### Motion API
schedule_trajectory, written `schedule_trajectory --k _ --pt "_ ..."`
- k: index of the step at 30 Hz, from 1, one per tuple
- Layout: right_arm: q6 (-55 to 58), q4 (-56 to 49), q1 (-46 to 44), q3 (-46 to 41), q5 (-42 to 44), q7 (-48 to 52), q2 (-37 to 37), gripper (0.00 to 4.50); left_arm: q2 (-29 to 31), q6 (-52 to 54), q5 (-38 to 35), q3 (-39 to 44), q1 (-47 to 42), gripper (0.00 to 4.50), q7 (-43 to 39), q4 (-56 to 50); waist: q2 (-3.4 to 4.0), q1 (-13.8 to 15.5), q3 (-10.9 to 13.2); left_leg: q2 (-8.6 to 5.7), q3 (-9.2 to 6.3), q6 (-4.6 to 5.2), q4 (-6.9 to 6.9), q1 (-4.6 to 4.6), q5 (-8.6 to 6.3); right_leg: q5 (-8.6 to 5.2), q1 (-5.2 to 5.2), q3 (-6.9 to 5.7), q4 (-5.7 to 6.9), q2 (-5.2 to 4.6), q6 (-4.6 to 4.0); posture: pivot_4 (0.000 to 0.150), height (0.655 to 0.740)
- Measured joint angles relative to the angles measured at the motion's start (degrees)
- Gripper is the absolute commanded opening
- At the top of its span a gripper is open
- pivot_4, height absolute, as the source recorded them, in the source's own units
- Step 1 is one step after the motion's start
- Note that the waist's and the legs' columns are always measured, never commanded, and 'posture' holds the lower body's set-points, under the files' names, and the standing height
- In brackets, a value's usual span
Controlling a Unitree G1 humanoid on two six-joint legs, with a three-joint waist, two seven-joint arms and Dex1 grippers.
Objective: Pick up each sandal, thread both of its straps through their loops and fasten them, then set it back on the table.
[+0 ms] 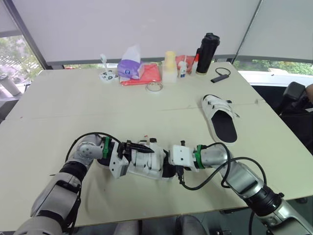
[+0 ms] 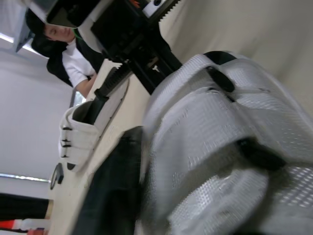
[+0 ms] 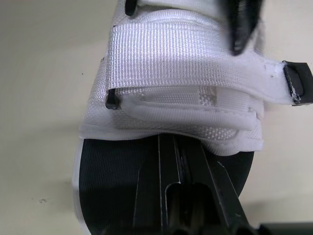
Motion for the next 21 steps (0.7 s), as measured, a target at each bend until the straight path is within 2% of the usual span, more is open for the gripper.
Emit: schedule_trajectory --k 1,7,12,17,21 --pt "0.35 -0.72 0.28 -0.18 0.00 -0.12 -0.49 0.00 0.07 -0.16 0.17 -0.37 -0.43 0.02 0.19 0.00 0.00 0.06 0.00 0.00 0.00 0.00 0.00 -0.01 0.00 0.00 -0.01 0.00 -0.01 0.00 0.00 0.150 0.7296" --pt "8.41 -8.52 4.68 -5.45 1.54 -0.34 -5.15 0.00 0.24 -0.84 2.50 -1.33 -0.91 0.02 3.89 0.53 0.12 1.05 0.07 -0.01 0.03 0.00 -0.05 -0.04 0.00 0.00 -0.08 0.01 0.00 -0.01 -0.01 0.150 0.7296" --pt "21.83 -18.54 9.96 -16.80 10.16 0.71 -8.77 0.00 0.79 1.40 7.30 0.88 -0.57 0.02 9.96 0.93 0.26 0.97 0.16 0.07 0.03 0.00 -0.07 -0.03 -0.01 -0.03 -0.13 0.00 0.04 0.04 0.05 0.150 0.7296" --pt "29.40 -26.69 10.23 -23.11 17.50 0.71 -10.17 0.00 0.03 14.61 6.35 5.94 2.11 0.02 17.53 -3.30 0.42 0.97 0.33 0.10 0.04 -0.01 -0.08 -0.04 -0.01 -0.04 -0.14 -0.02 0.03 0.04 0.07 0.150 0.7296" --pt "31.56 -27.05 9.73 -23.43 19.62 -1.12 -10.18 0.00 -0.09 28.20 11.87 9.95 2.90 0.02 28.00 -8.81 0.41 1.03 0.54 0.10 0.04 0.00 -0.07 -0.06 -0.01 0.01 -0.16 -0.03 0.04 0.06 0.16 0.150 0.7296"
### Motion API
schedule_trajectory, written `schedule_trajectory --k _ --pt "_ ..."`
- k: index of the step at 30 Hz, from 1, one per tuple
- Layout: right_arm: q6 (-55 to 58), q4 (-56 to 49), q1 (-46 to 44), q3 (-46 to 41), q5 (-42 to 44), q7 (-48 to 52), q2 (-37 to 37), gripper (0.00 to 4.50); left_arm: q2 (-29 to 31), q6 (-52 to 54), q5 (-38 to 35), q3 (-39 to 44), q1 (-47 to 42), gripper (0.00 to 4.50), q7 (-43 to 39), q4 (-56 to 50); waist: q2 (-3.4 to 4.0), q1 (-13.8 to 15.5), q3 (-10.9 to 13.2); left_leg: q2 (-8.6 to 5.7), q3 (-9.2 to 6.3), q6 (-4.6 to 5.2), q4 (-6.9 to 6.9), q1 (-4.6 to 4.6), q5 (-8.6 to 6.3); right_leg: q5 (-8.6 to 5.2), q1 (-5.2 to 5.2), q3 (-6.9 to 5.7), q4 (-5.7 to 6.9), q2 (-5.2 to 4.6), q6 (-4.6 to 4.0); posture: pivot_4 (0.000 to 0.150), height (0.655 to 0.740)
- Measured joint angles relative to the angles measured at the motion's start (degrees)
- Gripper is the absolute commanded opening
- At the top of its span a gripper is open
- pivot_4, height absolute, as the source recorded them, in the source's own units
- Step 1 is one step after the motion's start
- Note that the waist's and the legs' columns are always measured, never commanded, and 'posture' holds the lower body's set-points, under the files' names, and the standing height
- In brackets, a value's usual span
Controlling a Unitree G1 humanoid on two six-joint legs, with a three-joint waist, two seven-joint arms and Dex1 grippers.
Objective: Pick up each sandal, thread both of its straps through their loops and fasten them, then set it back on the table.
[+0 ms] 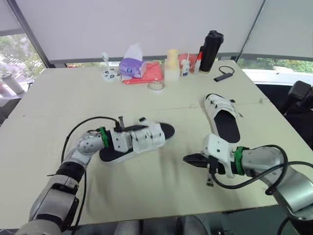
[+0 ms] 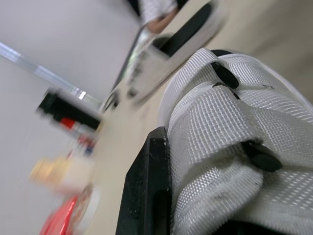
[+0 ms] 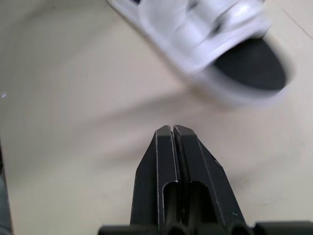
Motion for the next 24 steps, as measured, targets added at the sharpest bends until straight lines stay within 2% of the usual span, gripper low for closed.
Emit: schedule_trajectory --k 4,11,20,24 --pt "0.31 -0.27 -2.40 0.09 2.04 -1.86 0.19 0.00 -2.13 21.85 7.61 2.22 0.22 0.02 11.71 -6.78 -0.04 0.03 0.05 0.00 0.01 0.00 0.02 -0.01 0.00 0.02 0.01 0.00 0.00 0.01 0.04 0.150 0.7296" --pt "0.31 -0.24 -3.78 0.71 4.19 -4.01 0.42 0.00 -7.25 51.84 10.90 4.89 -4.13 0.02 23.89 -9.14 -0.09 -0.01 0.08 0.00 -0.01 0.00 0.03 0.00 0.00 0.06 -0.01 -0.02 0.03 0.03 0.12 0.150 0.7296" --pt "-0.02 -0.21 -4.27 2.00 4.57 -5.03 0.14 0.00 -10.21 69.97 15.29 3.88 -10.01 0.02 33.95 -6.35 -0.19 -0.42 0.14 0.00 0.00 0.00 0.02 0.00 0.00 0.07 -0.03 -0.01 0.03 0.04 0.15 0.150 0.7296" --pt "0.12 1.56 -10.44 0.36 7.12 -5.74 1.74 0.00 -10.50 73.77 17.33 2.54 -10.16 0.02 37.21 -5.85 -0.13 -1.70 0.20 0.00 0.00 0.00 0.00 0.01 0.00 0.16 -0.04 0.00 0.03 0.04 0.29 0.150 0.7296"
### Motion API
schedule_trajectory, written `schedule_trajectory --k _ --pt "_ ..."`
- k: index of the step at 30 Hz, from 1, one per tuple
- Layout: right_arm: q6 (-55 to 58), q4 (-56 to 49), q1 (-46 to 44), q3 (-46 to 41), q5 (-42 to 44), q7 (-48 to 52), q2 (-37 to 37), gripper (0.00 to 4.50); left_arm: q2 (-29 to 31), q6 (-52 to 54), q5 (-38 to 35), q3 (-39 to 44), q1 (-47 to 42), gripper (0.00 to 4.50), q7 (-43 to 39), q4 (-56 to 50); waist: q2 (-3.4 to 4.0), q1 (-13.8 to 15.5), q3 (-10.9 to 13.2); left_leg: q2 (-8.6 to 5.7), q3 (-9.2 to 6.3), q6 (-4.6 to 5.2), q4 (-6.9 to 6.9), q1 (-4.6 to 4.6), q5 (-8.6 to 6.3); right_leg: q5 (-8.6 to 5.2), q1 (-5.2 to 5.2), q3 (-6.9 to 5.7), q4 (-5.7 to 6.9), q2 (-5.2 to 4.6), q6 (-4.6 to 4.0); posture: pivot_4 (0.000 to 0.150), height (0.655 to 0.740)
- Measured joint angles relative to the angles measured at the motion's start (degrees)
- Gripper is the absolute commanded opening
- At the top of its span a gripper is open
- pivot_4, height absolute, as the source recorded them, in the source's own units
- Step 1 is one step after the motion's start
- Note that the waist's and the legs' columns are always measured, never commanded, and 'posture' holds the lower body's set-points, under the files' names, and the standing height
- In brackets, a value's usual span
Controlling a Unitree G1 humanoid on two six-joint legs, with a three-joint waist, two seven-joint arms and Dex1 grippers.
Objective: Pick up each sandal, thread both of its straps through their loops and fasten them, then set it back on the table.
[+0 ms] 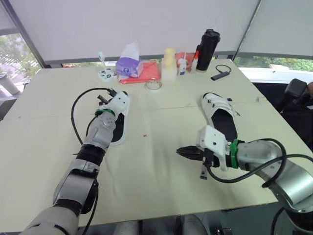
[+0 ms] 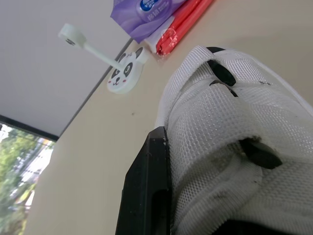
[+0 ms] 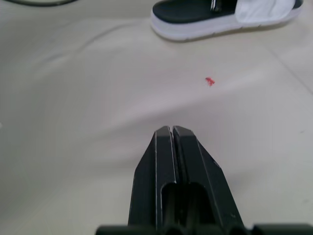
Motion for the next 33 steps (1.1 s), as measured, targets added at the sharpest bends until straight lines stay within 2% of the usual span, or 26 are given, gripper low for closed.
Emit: schedule_trajectory --k 3,9,14,17,19,24,33 --pt "0.10 1.14 -5.66 -4.56 2.23 -0.84 0.26 0.00 -0.38 1.16 0.58 -0.41 0.04 0.02 1.17 -0.11 -0.01 -0.05 0.00 0.00 -0.02 0.00 -0.04 0.02 0.00 0.01 0.01 -0.01 0.01 0.01 0.02 0.150 0.7296" --pt "0.59 3.55 -6.64 -5.20 4.47 -1.45 0.03 0.00 -0.17 2.25 0.47 -0.39 0.20 0.02 0.48 -0.08 0.02 -0.25 -0.01 0.00 0.00 -0.02 -0.11 0.03 -0.01 0.07 -0.01 0.00 0.01 0.00 0.00 0.150 0.7296" --pt "-0.12 4.36 -6.64 -5.16 4.48 -1.79 -0.49 0.00 -0.14 2.21 -2.15 0.46 1.32 2.22 -1.69 0.04 0.02 -0.48 -0.01 0.00 0.00 -0.02 -0.11 0.04 -0.01 0.07 -0.01 0.01 0.02 0.00 0.00 0.150 0.7296" --pt "-0.18 4.43 -6.65 -5.13 4.47 -1.99 -0.62 0.00 0.48 2.39 -4.13 2.32 1.44 3.84 -3.30 -0.59 0.04 -0.62 -0.02 0.00 0.00 -0.02 -0.10 0.05 -0.01 0.09 0.00 0.01 0.03 0.00 -0.02 0.150 0.7296" --pt "-0.26 4.48 -6.65 -5.10 4.46 -2.02 -0.94 0.00 1.06 2.44 -4.48 2.87 1.46 4.46 -3.94 -1.23 0.05 -0.57 -0.03 0.00 0.00 -0.02 -0.09 0.05 -0.01 0.09 0.04 0.01 0.02 0.00 -0.02 0.150 0.7296" --pt "-1.05 5.28 -6.65 -4.78 4.43 -1.98 -1.76 0.00 1.72 3.67 -4.51 2.83 3.97 4.46 -5.99 -5.84 0.06 -0.34 -0.03 -0.01 0.01 -0.02 -0.07 0.05 -0.02 0.10 0.05 0.02 0.00 -0.01 -0.04 0.150 0.7296" --pt "-2.79 6.46 -6.51 -4.05 3.84 -1.15 -2.78 0.00 2.98 12.71 -9.47 7.07 18.42 4.46 -13.56 -31.15 0.07 -0.16 -0.04 -0.01 0.01 -0.03 -0.06 0.04 -0.02 0.06 0.05 0.05 0.01 -0.01 -0.12 0.150 0.7296"
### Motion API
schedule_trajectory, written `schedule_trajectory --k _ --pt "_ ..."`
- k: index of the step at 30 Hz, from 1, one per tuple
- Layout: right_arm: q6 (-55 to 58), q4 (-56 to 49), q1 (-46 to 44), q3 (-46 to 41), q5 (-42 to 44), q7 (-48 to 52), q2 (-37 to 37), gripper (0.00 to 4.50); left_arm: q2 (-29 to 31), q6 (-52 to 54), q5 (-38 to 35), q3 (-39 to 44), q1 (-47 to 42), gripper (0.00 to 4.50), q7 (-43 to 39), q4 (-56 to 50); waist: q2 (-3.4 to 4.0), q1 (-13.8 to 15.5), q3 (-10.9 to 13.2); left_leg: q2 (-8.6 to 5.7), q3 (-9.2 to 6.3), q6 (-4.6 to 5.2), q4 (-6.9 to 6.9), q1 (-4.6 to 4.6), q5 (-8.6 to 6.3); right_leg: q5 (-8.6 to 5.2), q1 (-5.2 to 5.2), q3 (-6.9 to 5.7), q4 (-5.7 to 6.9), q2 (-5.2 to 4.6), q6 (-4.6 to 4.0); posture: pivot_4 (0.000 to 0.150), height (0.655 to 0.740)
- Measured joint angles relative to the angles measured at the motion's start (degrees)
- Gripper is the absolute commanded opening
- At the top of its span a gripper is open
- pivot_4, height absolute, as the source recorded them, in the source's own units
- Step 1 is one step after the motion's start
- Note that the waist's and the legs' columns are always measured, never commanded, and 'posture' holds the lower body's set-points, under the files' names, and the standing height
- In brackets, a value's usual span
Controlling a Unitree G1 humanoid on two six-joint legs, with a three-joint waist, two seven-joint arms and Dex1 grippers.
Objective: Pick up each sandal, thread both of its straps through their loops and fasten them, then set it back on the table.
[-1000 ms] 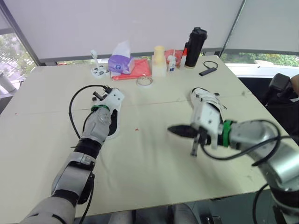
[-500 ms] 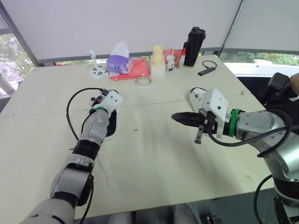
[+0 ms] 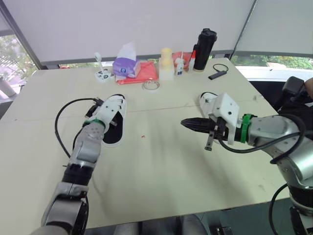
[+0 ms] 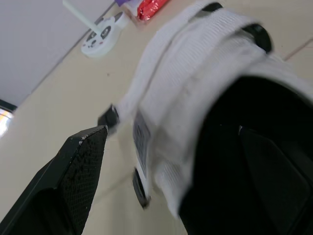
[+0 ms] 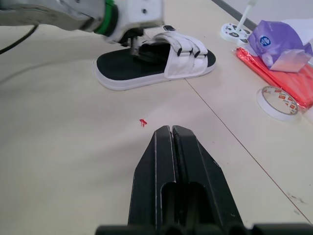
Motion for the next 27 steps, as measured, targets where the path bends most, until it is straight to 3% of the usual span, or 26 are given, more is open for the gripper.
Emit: schedule_trajectory --k 6,11,14,18,27 --pt "-1.27 0.29 0.10 0.89 -0.51 0.66 -0.74 0.00 -2.67 7.81 -6.92 3.84 6.51 4.46 -4.37 -12.73 -0.07 0.53 0.04 -0.07 -0.02 0.00 0.15 -0.07 0.00 -0.09 0.05 0.01 -0.03 -0.05 -0.16 0.150 0.7296" --pt "-2.70 1.47 1.29 0.91 -1.05 1.95 -2.61 0.00 -2.32 10.56 -19.81 7.13 8.62 4.46 -14.37 -22.97 -0.31 0.43 0.31 -0.07 -0.05 0.00 0.15 -0.12 0.00 -0.09 -0.01 0.00 -0.02 -0.05 -0.18 0.150 0.7296" --pt "-3.20 2.16 2.99 0.45 -1.07 2.89 -4.14 0.00 0.04 11.70 -27.30 11.09 8.67 4.46 -19.15 -27.23 -0.30 0.15 0.39 -0.06 -0.03 0.00 0.12 -0.12 0.00 -0.09 -0.04 0.02 -0.02 -0.05 -0.19 0.150 0.7296" --pt "-4.15 3.87 8.24 -3.17 -1.61 5.10 -9.50 0.00 8.45 18.77 -41.07 17.04 14.11 4.46 -29.42 -33.71 -0.19 0.06 0.55 -0.06 0.00 0.15 0.12 -0.15 -0.09 -0.14 -0.08 0.06 -0.02 -0.04 -0.16 0.150 0.7296" --pt "-6.84 4.92 10.71 -5.86 -2.38 6.64 -11.22 0.00 16.10 21.69 -52.68 19.24 15.92 4.46 -34.44 -34.85 -0.26 0.36 0.64 -0.06 0.02 0.14 0.25 -0.16 -0.09 -0.11 -0.03 0.08 -0.07 -0.06 -0.21 0.150 0.7296"
